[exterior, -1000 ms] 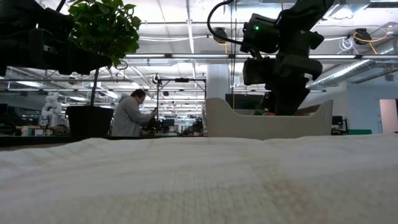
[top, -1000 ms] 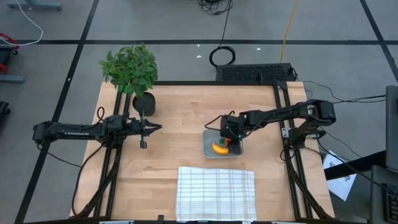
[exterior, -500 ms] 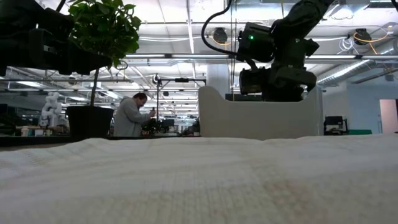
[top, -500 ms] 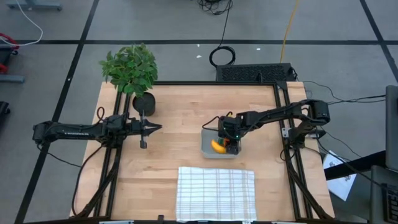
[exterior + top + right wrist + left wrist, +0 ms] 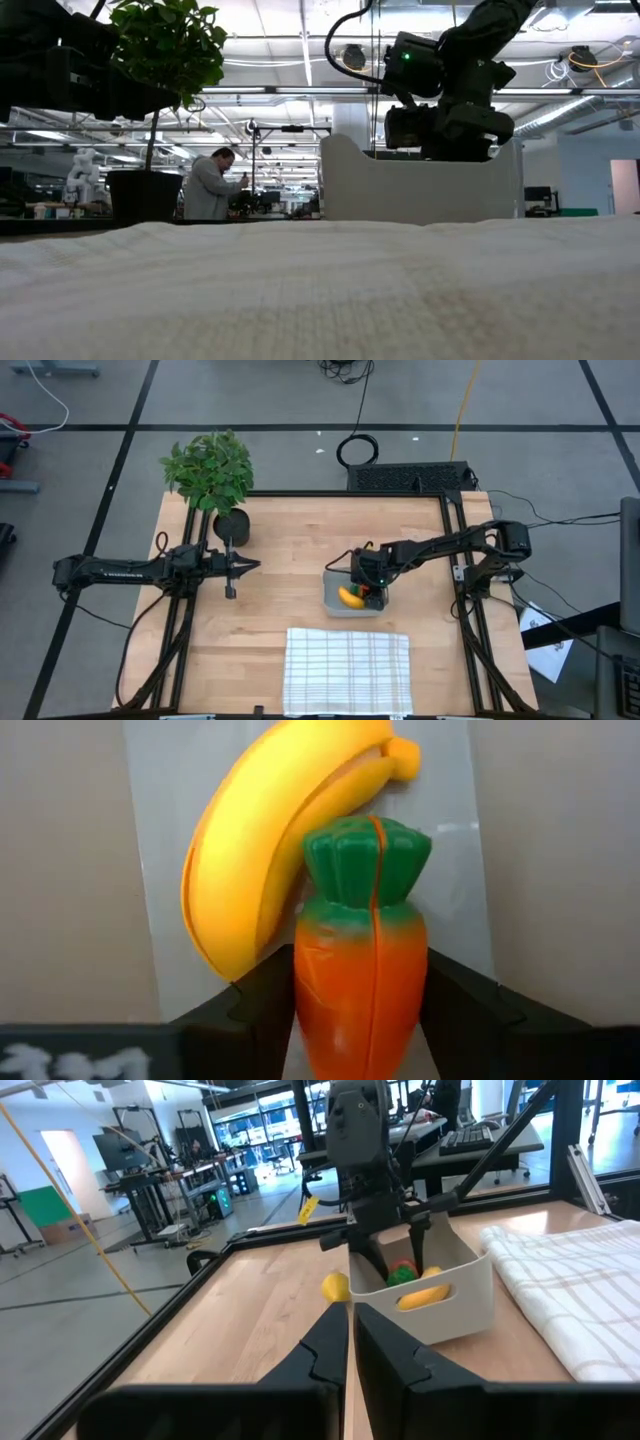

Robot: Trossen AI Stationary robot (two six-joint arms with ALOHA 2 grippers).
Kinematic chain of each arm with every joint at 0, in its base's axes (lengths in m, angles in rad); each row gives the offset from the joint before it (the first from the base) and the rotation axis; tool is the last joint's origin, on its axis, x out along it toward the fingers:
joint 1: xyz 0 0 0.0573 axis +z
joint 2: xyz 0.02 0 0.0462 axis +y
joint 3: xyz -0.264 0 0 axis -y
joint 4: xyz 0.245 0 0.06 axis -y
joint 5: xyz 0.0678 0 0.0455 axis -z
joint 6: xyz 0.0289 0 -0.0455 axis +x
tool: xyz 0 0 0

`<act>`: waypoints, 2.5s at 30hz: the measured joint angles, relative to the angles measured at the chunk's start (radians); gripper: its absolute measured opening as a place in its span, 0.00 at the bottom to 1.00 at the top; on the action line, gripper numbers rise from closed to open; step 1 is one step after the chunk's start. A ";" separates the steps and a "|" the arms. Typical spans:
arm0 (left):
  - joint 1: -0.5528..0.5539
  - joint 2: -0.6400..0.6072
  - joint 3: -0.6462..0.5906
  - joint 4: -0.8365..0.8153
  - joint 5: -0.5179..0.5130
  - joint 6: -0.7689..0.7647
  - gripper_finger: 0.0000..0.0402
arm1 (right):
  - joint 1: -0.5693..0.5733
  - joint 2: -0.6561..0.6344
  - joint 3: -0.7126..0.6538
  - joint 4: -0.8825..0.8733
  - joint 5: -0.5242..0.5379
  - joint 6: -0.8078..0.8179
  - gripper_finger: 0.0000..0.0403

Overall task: Pick and placing Produce into tupperware
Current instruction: Put the orange carrot into the gray bin, then put the yellow lemon into the gray bin

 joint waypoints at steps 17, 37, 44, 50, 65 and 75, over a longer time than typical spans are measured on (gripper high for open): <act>0.000 0.000 0.000 -0.005 0.000 -0.003 0.06 | 0.018 -0.014 0.000 -0.015 0.007 0.026 0.52; 0.000 0.000 0.000 -0.007 0.000 -0.025 0.06 | 0.087 -0.015 0.000 -0.006 0.080 -0.026 0.53; 0.000 0.000 0.000 -0.014 0.000 -0.033 0.06 | 0.095 -0.016 0.002 -0.014 0.082 -0.010 0.53; 0.000 0.000 0.000 -0.020 0.000 -0.033 0.06 | 0.110 -0.016 0.026 -0.052 0.084 -0.021 0.53; 0.000 0.000 0.000 -0.028 0.000 -0.042 0.06 | 0.165 -0.016 0.144 -0.167 0.249 -0.050 0.53; 0.000 0.000 0.000 -0.028 0.000 -0.049 0.06 | 0.164 -0.069 0.178 -0.221 0.271 -0.016 0.53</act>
